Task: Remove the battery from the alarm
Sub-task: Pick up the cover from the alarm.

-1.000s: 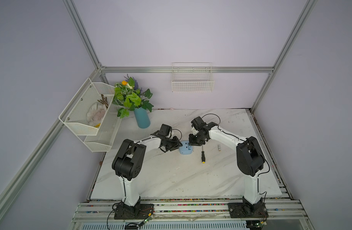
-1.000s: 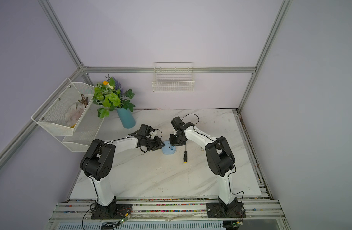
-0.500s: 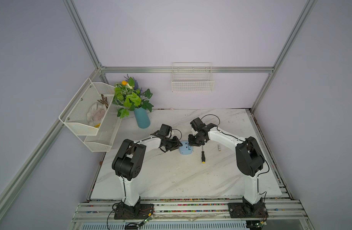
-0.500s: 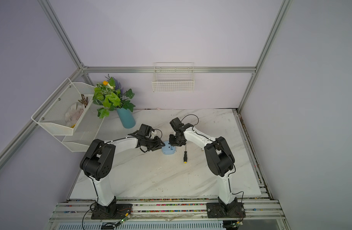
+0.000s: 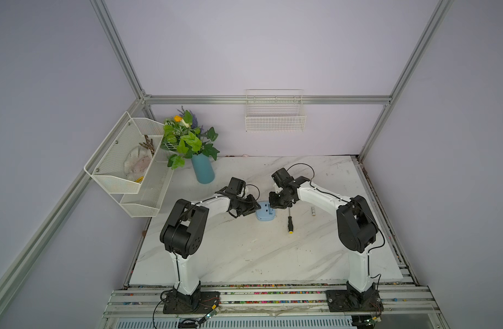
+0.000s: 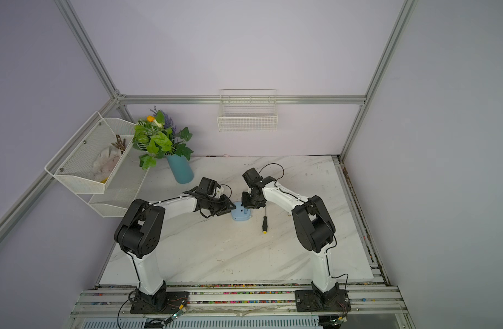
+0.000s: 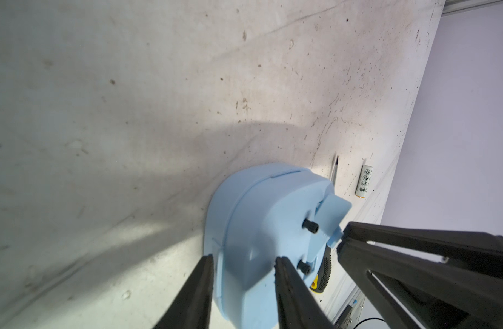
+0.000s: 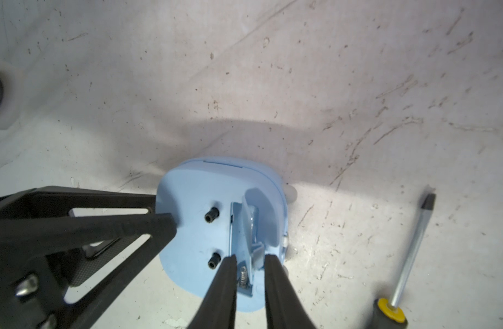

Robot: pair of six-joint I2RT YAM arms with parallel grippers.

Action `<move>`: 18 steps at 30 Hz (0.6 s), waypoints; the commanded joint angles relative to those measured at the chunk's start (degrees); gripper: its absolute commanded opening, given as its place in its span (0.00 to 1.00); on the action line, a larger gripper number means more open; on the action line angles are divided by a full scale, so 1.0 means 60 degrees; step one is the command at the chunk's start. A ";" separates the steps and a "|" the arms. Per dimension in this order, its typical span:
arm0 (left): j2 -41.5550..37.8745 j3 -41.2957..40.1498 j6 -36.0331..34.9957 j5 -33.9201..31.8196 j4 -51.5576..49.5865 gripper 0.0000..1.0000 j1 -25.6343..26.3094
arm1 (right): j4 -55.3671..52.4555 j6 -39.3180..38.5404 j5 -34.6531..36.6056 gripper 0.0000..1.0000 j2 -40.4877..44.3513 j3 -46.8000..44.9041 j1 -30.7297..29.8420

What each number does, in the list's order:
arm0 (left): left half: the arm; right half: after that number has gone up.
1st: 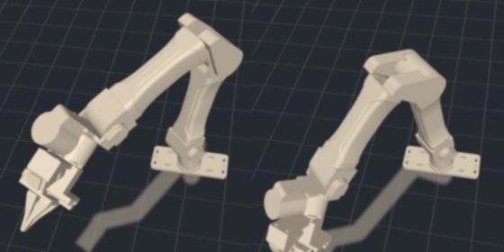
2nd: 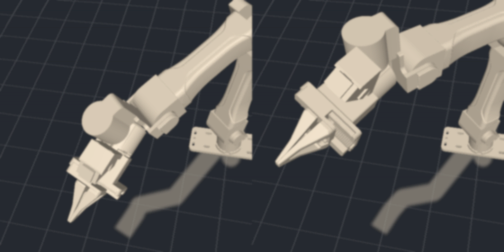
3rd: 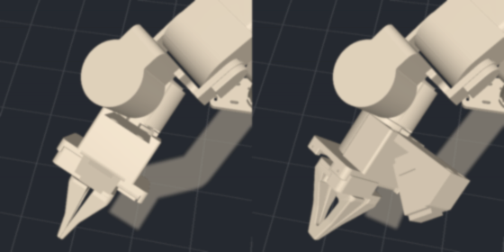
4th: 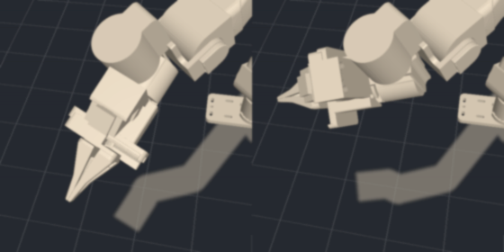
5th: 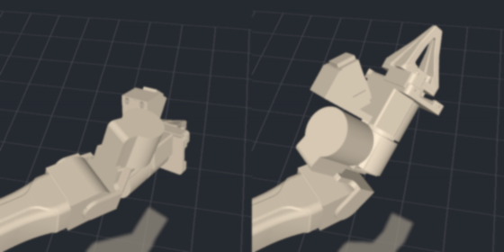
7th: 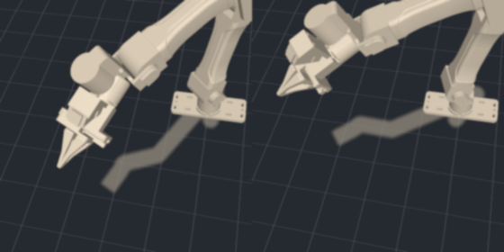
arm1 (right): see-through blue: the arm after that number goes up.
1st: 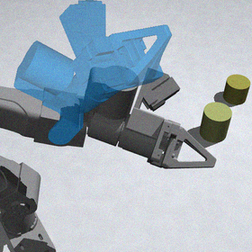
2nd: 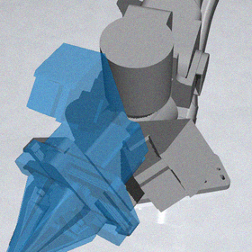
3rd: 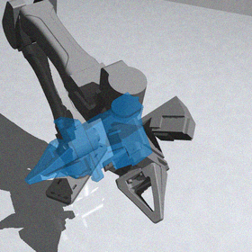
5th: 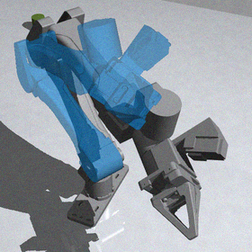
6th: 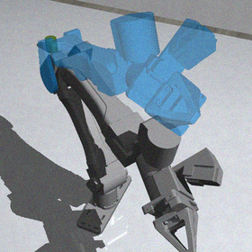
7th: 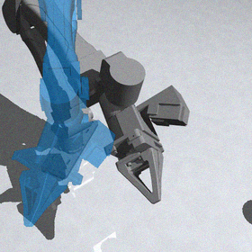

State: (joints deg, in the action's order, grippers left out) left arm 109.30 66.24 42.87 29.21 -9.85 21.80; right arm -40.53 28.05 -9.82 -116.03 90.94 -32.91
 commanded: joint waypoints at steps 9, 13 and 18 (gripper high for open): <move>0.0023 0.0013 -0.0012 0.0112 0.0124 0.40 -0.0045 | 0.0076 0.0040 0.0188 0.21 -0.0144 0.0051 -0.0066; 0.0034 0.0010 0.0007 0.0112 0.0128 0.39 -0.0045 | 0.0045 0.0029 0.0177 0.21 -0.0232 0.0083 -0.0062; 0.0045 0.0018 0.0003 0.0115 0.0129 0.39 -0.0045 | 0.0032 0.0012 0.0158 0.21 -0.0317 0.0135 -0.0064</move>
State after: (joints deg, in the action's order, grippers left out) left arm 109.30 66.24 42.87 29.21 -9.74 21.80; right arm -40.53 28.08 -9.74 -116.81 90.94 -32.91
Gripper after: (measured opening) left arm 0.393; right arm 0.212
